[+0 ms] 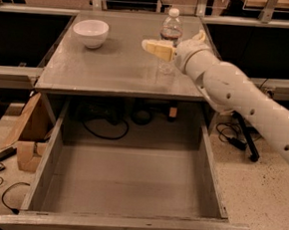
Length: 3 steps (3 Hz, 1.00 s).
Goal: Pick water bottle from top drawer and place on counter
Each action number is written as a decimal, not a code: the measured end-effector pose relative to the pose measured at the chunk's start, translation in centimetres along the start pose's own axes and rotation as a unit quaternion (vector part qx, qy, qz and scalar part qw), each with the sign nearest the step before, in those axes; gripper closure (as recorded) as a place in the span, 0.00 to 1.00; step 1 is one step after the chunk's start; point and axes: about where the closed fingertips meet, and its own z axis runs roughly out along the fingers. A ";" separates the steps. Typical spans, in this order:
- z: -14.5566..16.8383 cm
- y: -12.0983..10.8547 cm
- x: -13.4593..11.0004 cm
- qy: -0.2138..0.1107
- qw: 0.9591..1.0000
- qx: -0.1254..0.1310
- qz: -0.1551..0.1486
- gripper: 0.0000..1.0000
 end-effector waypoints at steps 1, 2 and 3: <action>-2.2 -2.7 -6.2 0.003 1.000 -0.017 0.007 0.00; -5.2 -4.0 -13.4 0.017 0.999 -0.033 0.010 0.00; -9.7 -7.3 -19.7 0.027 0.999 -0.031 0.010 0.00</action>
Offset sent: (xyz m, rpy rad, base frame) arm -0.1202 -0.0772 0.1591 -0.1801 0.3019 0.3267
